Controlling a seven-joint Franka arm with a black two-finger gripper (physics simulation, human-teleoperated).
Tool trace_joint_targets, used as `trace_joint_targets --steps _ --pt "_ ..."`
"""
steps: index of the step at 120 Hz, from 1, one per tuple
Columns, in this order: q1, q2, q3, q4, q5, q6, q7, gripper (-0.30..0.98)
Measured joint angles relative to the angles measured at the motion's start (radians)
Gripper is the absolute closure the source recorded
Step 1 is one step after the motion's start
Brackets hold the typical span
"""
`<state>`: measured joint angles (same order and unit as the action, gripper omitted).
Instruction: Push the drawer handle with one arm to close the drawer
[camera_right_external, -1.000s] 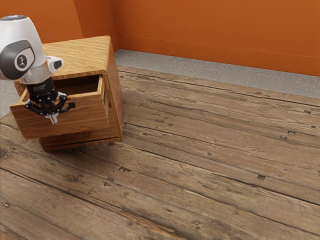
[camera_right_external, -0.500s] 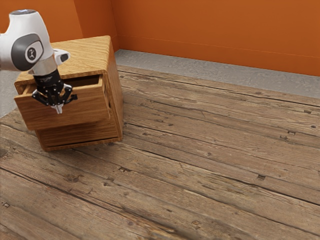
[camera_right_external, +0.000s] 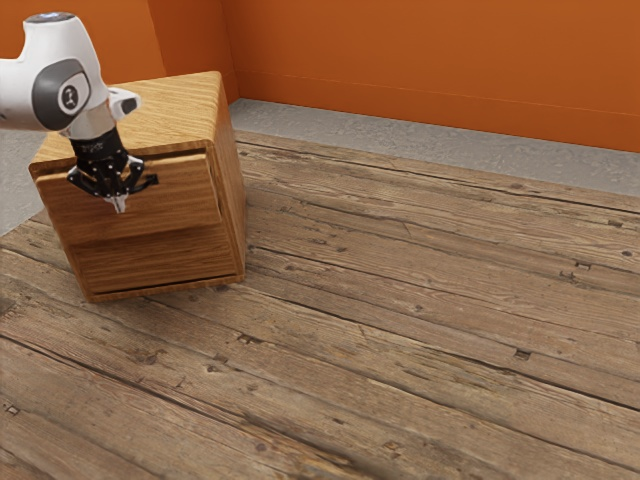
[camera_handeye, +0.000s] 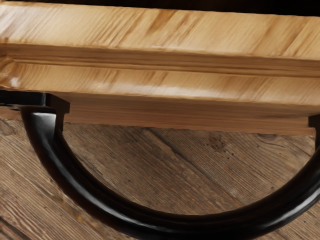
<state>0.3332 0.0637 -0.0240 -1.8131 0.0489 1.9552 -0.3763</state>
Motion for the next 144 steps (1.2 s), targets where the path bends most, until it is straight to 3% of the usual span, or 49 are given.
trace_joint_targets --steps 75,95,108,119,144 --pt "0.008 0.06 0.001 0.083 -0.003 0.014 0.087 0.79" --pt "0.043 -0.109 -0.058 -0.021 -0.039 -0.082 0.073 0.79" --pt "0.022 -0.171 -0.158 0.07 -0.061 -0.234 0.06 0.79" --pt "-0.058 -0.179 -0.182 0.183 -0.073 -0.339 0.058 0.63" --pt "-0.055 -0.182 -0.196 0.274 -0.077 -0.465 0.055 0.25"
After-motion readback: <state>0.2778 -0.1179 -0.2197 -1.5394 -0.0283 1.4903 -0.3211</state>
